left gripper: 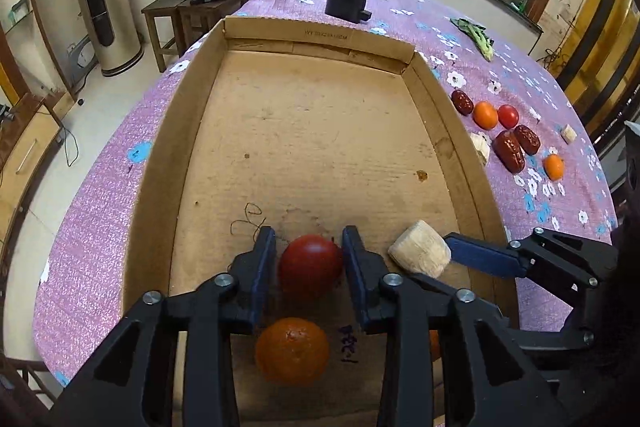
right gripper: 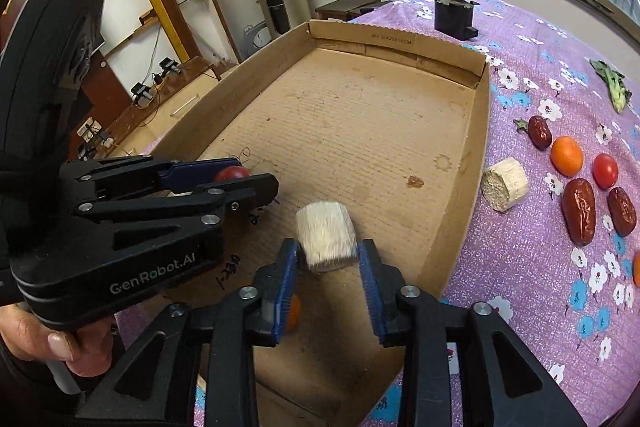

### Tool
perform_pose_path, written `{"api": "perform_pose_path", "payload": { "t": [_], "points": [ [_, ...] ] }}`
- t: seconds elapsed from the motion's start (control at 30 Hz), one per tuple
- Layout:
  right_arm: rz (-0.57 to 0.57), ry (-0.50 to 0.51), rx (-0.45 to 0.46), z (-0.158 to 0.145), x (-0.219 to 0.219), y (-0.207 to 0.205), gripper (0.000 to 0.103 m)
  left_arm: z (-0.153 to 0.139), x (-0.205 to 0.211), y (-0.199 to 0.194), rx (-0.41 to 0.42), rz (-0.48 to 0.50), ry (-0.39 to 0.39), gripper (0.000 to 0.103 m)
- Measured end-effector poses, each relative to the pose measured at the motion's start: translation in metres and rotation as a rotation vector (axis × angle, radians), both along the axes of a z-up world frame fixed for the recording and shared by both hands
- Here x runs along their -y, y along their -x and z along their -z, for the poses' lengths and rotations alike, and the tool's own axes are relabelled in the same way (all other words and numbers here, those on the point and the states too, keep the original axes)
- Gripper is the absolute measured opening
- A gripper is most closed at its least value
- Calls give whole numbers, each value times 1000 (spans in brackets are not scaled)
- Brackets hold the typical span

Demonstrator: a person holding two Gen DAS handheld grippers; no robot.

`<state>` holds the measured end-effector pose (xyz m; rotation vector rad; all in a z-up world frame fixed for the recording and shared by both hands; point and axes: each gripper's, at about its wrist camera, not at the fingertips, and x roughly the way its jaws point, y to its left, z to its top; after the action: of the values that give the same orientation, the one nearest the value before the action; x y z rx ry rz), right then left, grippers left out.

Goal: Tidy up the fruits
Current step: 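Carry the tomato over the tray while the right tool carries the cream cylinder there, then open the left gripper dropping the tomato while the right releases the cylinder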

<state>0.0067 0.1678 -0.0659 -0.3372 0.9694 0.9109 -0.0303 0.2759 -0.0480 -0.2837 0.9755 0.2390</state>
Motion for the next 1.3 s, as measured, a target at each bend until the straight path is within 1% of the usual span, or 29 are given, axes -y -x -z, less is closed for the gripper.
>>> {"api": "perform_pose_path", "payload": {
  "t": [0.07,0.13,0.17,0.4,0.6,0.97,1.2,1.3],
  "points": [
    [1,1,5,-3,2,0,46,-4,1,2,11,-1,-5,41],
    [4,-9,8,-7,7,2,48,-10,3,6,27,-1,-14,46],
    [7,-16,10,-9,10,4,48,-12,4,6,32,0,-15,46],
    [46,-72,22,-31,45,11,48,-27,20,9,61,24,-17,46],
    [128,-101,34,-44,89,9,48,-38,45,8,75,76,-20,46],
    [280,-119,47,-51,168,-3,48,-45,101,-7,74,194,-2,46],
    [363,-124,51,-49,207,-17,48,-43,135,-25,69,259,27,46],
    [389,-126,49,-46,217,-25,48,-42,148,-36,63,279,40,46]
  ]
}}
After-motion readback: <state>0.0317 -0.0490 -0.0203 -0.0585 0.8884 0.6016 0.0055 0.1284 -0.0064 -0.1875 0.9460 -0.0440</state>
